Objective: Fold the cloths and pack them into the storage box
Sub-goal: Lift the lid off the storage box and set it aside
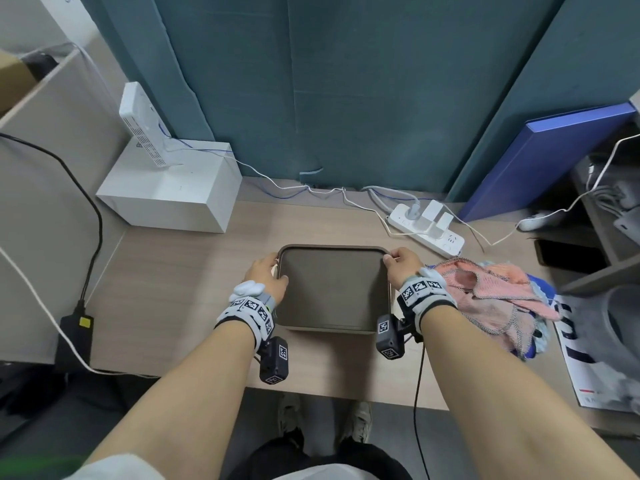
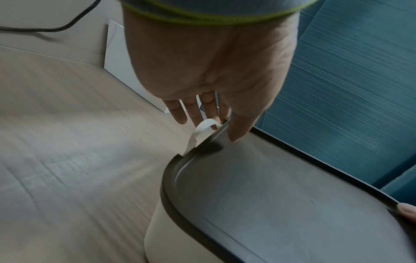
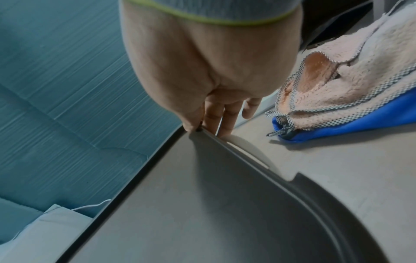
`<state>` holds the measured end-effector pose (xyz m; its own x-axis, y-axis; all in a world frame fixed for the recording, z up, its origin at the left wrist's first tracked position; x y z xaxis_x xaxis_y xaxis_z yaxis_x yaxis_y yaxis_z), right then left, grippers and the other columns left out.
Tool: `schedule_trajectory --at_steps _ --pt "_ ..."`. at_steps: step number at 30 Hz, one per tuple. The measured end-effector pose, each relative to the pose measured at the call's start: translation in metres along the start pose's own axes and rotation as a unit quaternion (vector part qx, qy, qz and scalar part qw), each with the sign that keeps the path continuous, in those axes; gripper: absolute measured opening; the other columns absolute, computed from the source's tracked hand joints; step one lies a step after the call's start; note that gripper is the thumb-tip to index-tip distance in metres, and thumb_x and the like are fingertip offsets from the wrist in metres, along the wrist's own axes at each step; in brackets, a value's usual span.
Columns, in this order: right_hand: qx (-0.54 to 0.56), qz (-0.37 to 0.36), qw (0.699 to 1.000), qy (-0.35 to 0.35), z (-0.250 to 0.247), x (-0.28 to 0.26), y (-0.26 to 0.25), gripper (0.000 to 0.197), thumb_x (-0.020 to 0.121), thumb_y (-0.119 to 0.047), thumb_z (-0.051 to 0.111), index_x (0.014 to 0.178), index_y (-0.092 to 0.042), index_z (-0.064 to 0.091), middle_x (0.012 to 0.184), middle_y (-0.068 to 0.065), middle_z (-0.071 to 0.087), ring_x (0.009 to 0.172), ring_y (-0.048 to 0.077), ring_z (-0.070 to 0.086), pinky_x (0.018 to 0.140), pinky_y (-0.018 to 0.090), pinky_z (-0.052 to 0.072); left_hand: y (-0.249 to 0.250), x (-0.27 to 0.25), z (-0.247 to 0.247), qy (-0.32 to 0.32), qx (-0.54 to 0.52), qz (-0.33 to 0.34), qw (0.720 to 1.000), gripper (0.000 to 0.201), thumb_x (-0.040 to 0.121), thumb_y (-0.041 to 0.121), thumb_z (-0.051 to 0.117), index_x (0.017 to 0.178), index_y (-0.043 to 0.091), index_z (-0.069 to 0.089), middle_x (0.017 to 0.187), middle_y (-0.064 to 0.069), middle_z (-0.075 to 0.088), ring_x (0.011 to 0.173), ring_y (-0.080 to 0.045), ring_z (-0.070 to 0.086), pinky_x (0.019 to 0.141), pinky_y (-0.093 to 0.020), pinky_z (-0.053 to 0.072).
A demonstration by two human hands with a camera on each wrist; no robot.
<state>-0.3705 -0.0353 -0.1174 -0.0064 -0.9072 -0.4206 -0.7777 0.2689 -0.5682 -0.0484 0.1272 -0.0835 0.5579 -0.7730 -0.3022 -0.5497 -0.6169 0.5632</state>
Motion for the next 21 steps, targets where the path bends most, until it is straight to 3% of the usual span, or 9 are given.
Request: schedule_trajectory --at_steps 3,10,17,21 --pt "-0.017 0.001 1.000 -0.001 0.000 0.011 0.004 0.033 0.083 -0.059 0.048 0.089 -0.029 0.060 0.086 -0.004 0.071 0.089 0.029 0.069 0.093 0.043 0.055 0.003 0.000 0.001 0.001 0.017 0.007 1.000 0.053 0.075 0.033 0.064 0.127 0.043 0.056 0.121 0.000 0.061 0.107 -0.029 0.063 0.091 -0.041 0.054" --pt "-0.032 0.005 0.999 0.013 -0.010 0.023 0.007 0.034 0.079 -0.056 0.044 0.081 -0.026 0.060 0.080 0.000 0.071 0.084 0.032 0.069 0.088 0.041 0.057 0.016 -0.002 0.001 -0.008 0.071 0.030 0.997 0.054 0.081 0.028 0.066 0.133 0.039 0.055 0.124 -0.005 0.061 0.112 -0.032 0.059 0.094 -0.042 0.052" --pt "-0.045 0.018 0.999 0.012 -0.022 0.014 0.007 0.023 0.095 -0.046 0.053 0.096 -0.027 0.066 0.095 0.007 0.074 0.093 0.033 0.069 0.090 0.038 0.055 0.010 -0.006 0.029 -0.109 0.095 0.064 0.987 0.065 0.088 0.018 0.060 0.144 0.040 0.037 0.131 -0.007 0.059 0.111 -0.031 0.061 0.091 -0.035 0.049" --pt "-0.051 0.026 0.998 0.002 -0.021 0.022 0.012 0.031 0.093 -0.049 0.052 0.106 -0.027 0.070 0.099 0.009 0.075 0.095 0.033 0.069 0.090 0.036 0.053 -0.013 0.001 0.042 -0.137 0.088 0.016 0.986 0.061 0.094 0.037 0.049 0.139 0.064 0.018 0.127 -0.006 0.067 0.104 -0.031 0.067 0.093 -0.039 0.053"
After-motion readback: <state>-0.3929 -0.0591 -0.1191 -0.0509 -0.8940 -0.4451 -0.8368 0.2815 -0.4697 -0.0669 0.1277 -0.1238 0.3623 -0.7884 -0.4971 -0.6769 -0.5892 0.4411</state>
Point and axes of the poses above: each hand's wrist, its own x-axis towards the middle knuckle, its own z-axis out of the palm, y = z × x, the point moved 9 cm from there along x, towards the middle knuckle
